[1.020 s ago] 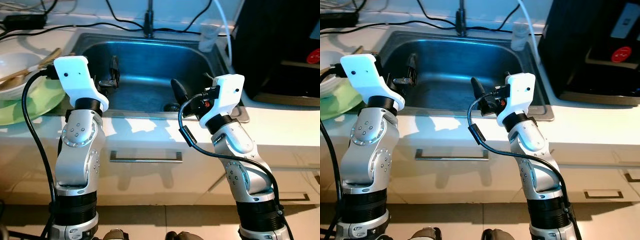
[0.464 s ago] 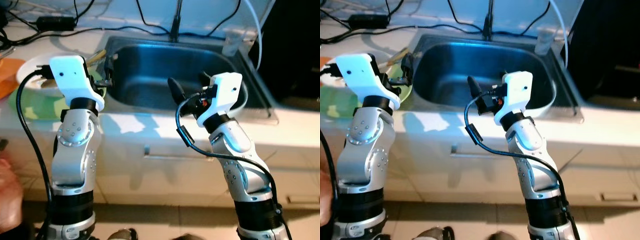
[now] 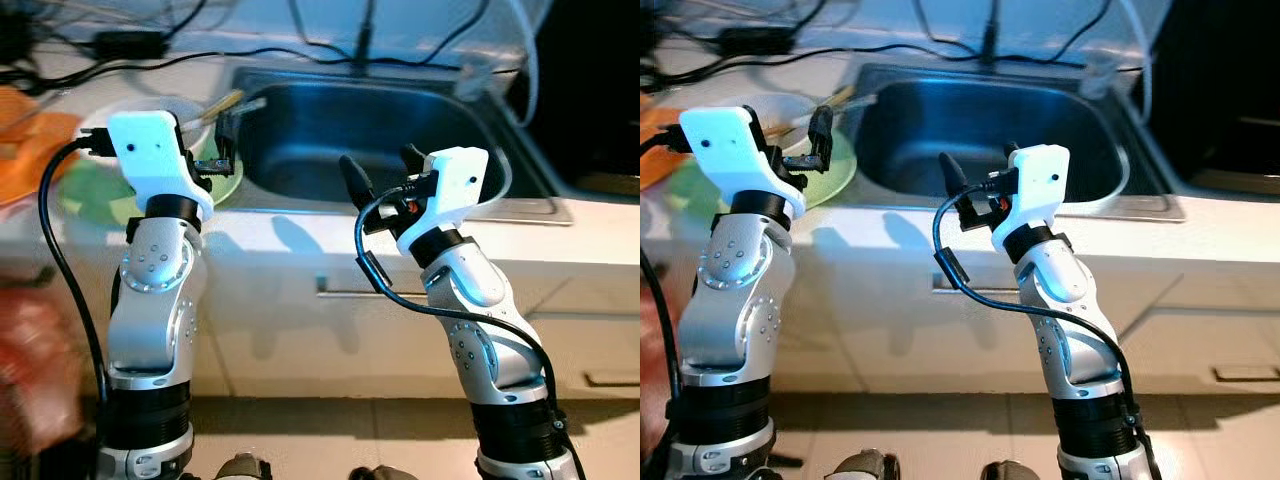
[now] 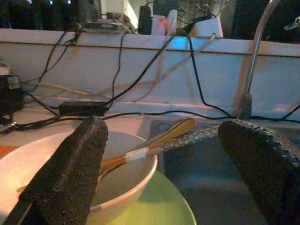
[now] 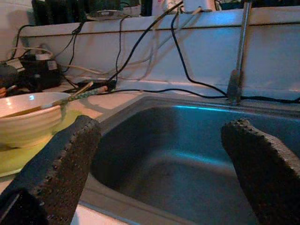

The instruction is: Kitchen organization

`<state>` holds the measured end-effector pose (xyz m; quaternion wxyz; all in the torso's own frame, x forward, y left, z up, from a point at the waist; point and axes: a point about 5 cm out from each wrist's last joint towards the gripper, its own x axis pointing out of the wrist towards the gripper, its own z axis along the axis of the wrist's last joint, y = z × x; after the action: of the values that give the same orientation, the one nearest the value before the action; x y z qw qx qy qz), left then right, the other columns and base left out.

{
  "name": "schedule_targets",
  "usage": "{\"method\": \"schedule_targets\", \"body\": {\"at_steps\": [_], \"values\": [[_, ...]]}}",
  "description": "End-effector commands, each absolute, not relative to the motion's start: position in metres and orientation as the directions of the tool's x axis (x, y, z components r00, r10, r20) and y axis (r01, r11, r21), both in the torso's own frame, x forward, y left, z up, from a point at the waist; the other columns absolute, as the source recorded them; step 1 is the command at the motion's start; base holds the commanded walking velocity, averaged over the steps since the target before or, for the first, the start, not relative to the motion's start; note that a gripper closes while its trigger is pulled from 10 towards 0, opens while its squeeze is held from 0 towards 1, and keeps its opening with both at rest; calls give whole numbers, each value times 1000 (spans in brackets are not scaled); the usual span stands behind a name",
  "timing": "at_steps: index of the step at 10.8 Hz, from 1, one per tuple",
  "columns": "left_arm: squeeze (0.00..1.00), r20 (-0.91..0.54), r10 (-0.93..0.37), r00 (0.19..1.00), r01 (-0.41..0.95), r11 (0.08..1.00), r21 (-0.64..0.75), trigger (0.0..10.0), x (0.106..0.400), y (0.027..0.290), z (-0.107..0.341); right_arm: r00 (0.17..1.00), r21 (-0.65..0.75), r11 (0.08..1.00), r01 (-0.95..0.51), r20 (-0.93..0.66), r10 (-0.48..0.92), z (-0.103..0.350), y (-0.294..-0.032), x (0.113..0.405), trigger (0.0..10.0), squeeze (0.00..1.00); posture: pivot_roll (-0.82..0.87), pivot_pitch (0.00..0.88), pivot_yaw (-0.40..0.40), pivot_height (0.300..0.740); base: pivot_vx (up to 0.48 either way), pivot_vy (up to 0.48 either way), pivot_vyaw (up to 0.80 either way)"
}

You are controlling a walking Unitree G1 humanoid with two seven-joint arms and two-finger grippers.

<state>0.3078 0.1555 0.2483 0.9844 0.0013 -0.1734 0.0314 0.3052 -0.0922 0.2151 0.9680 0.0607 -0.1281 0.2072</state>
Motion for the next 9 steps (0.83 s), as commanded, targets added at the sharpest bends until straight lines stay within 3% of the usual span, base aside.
{"method": "schedule_targets", "body": {"at_steps": [1,4,6,9], "values": [[0,349,63,935,-67,998,0,10000,308,152,250,880,49,913,-406,289,376,219,-95,305,10000,0,-9,108,-47,740,0,0,0],[0,348,73,935,-77,997,-3,10000,309,152,250,879,40,913,-406,291,378,220,-96,306,10000,0,-12,106,-50,740,0,0,783],[0,360,76,930,-78,997,-8,10000,309,152,252,882,44,916,-398,293,369,220,-98,307,10000,0,-14,105,-52,740,0,0,0],[0,396,56,916,-60,998,-3,10000,309,149,264,880,41,919,-391,309,361,224,-99,307,10000,0,-15,102,-54,740,403,0,0]]}}
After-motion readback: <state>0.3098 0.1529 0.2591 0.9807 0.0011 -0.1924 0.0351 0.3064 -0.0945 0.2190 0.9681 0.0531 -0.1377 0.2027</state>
